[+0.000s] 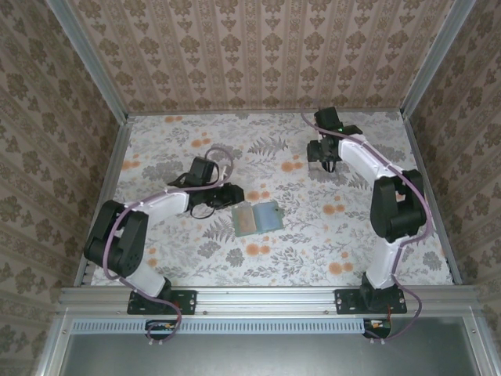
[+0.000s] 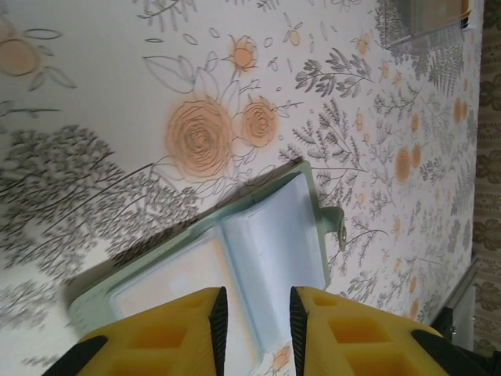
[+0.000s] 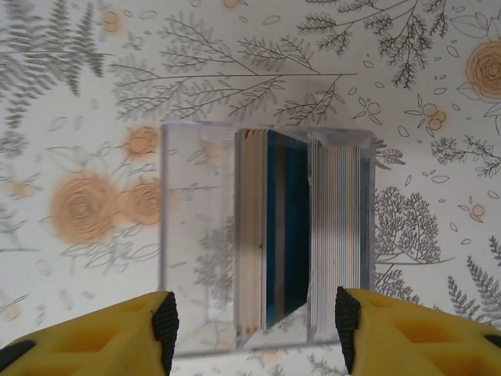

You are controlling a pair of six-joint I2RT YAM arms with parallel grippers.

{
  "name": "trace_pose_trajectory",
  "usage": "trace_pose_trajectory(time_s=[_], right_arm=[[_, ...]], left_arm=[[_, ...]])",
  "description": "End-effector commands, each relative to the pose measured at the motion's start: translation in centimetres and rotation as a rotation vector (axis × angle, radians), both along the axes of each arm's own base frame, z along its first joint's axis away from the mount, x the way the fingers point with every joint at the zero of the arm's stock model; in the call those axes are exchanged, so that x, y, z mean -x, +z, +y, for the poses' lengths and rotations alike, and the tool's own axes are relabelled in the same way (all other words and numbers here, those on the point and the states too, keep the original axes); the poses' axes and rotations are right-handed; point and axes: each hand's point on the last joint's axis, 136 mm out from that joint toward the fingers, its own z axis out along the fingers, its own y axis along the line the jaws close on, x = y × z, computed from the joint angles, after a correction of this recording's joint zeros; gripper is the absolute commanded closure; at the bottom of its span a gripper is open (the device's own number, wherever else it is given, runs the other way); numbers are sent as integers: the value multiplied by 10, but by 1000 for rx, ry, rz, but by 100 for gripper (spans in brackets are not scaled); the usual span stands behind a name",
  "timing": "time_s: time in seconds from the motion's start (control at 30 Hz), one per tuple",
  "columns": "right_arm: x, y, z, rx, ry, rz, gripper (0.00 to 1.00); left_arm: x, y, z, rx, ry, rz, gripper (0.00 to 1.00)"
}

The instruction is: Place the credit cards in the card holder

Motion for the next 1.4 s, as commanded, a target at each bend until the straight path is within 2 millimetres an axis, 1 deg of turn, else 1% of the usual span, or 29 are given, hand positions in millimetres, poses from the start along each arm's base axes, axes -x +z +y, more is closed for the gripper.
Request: trace_pose_trajectory(time_s=[0.0,0.03,0.07,0.2,0.3,0.4,0.6,0.7,0.8,0.87,1.07,1.13,1.23,1.33,1.37], right_arm=[[-4,0,-12,100,-10,26,42],[-6,-3,-12,105,-8,32,42],[-8,-8,-12,109,-4,44,42],[-10,-21,-8,108,10,79,41],[-8,-28,-17,163,-5,98,42],[-6,-26,-31,243,-31,101,43],[-5,-5,-45,328,-40,64,52],[-5,-1,-49,361,-40,57,55],[-4,1,-53,382,-45,56,60],[-4,3,-51,382,-39,49,65],[-8,12,-52,435,-23,29,66],[-9,12,-52,445,-12,32,71],[-9,11,-52,449,-1,39,84],[-8,8,-46,422,18,45,99],[-7,8,-43,408,23,40,100]], left_arm=[[10,1,15,-55,-2,-16,69],[6,1,26,-65,27,-17,69],[6,0,30,-70,36,-19,69],[7,0,38,-72,60,-24,68],[7,0,41,-76,64,-24,67],[6,2,43,-87,58,-32,67],[3,5,45,-99,53,-45,67],[2,4,44,-99,54,-45,66],[3,4,44,-93,54,-44,66],[3,3,44,-95,56,-44,66],[3,2,43,-90,53,-40,66],[3,2,43,-89,55,-40,66],[3,0,42,-84,53,-33,66],[3,-4,41,-84,52,-24,66],[3,-5,41,-81,51,-20,66]])
